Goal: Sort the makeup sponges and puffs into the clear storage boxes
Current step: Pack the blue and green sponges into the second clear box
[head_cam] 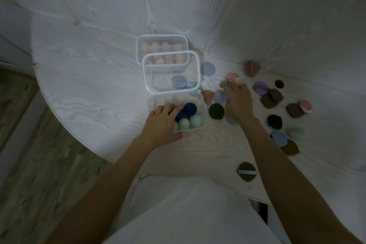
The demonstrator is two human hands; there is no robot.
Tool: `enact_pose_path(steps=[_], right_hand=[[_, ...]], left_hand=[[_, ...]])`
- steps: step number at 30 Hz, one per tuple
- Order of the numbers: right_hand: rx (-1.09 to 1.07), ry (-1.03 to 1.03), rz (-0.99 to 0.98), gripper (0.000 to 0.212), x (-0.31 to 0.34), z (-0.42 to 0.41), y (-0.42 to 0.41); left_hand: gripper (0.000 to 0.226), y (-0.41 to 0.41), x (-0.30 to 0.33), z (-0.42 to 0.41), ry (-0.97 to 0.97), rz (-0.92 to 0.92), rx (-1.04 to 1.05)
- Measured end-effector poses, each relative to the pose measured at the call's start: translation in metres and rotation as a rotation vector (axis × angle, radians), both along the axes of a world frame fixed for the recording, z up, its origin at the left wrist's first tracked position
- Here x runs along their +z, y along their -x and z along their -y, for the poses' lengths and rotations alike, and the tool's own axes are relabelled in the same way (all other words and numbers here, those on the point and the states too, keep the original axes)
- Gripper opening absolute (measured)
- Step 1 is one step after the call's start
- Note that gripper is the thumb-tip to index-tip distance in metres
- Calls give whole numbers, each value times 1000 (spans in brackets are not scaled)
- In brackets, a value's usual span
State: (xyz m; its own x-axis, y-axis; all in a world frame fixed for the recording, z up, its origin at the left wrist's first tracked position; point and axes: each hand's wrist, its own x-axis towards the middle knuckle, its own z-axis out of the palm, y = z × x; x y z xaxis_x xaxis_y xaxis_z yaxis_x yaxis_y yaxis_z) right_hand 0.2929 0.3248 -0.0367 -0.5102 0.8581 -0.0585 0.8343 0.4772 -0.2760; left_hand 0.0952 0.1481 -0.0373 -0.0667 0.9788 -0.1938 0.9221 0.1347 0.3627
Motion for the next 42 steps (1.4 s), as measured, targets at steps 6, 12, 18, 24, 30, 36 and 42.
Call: enact_pose_path(steps=[6,12,18,24,30,36,42], right_hand=[[82,-75,98,36,-2,-5,-6],[-1,288,-536,45,50,49,35],[367,-128,-253,21,18,65,67],[516,-132,-172,4,5,64,61],[506,-112,-23,26,17,68,65],[364,-91,404,14,14,78,82],[229,-106,4,18,16,80,59]], left_hand=[[94,-8,5,-9,58,-62,33],[80,-15,5,-4,-22,-26,80],[71,-17,2,4,-155,21,57],[73,-16,-2,12,-193,125,87],[73,-17,-4,14,-191,207,134],[71,-13,-8,14,-196,261,17],[72,-12,-7,7,-217,265,-27]])
